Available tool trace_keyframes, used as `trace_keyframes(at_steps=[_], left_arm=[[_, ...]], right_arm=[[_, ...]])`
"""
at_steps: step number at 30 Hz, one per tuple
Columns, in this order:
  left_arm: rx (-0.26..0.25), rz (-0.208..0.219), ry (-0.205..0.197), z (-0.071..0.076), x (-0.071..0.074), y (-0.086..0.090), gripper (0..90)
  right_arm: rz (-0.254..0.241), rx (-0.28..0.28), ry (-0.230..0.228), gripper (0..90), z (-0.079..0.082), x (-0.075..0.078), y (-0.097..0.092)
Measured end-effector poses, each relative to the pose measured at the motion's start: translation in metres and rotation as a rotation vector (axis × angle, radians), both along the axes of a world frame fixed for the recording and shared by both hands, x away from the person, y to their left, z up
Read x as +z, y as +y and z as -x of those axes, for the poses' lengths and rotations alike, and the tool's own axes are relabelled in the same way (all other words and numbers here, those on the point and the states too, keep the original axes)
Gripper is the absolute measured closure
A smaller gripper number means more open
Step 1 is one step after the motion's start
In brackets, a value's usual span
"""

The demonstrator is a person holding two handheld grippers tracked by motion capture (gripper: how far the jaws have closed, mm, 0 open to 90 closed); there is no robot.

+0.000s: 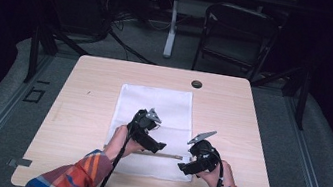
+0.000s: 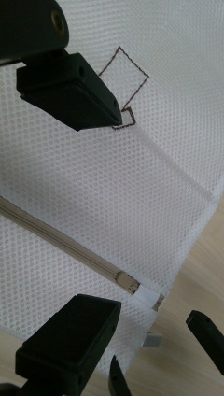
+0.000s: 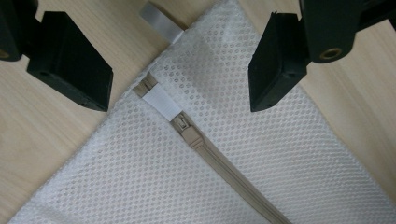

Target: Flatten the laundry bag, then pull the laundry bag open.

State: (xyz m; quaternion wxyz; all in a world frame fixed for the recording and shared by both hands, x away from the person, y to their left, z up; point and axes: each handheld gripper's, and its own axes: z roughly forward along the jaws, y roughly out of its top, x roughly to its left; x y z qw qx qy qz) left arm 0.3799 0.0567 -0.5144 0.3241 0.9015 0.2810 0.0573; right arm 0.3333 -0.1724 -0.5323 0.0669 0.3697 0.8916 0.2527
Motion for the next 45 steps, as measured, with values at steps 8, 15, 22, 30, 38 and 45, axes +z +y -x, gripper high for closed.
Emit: trace_keyframes(at_steps=[8, 15, 22, 30, 38, 45], left_arm=[[-0.046, -0.004, 0.002, 0.006, -0.006, -0.015, 11.1], [-0.092, 0.000, 0.035, 0.005, -0.022, -0.028, 14.2], [-0.153, -0.019, 0.033, 0.006, -0.031, -0.043, 17.2], [-0.201, -0.020, 0.041, 0.007, -0.037, -0.053, 28.2], [-0.251, -0.034, 0.042, 0.009, -0.043, -0.059, 51.6], [-0.276, -0.036, 0.030, 0.010, -0.046, -0.063, 63.7]], right_arm=[[-0.007, -0.013, -0.015, 25.8, -0.002, 0.001, -0.004], [0.018, -0.020, -0.002, 35.7, -0.007, -0.003, -0.003], [0.014, -0.043, 0.014, 59.4, -0.009, -0.009, -0.004], [0.039, -0.044, 0.035, 85.6, -0.013, -0.018, -0.004], [0.048, -0.046, 0.023, 90.0, -0.013, -0.022, 0.001], [0.052, -0.046, 0.023, 90.0, -0.013, -0.022, 0.001]])
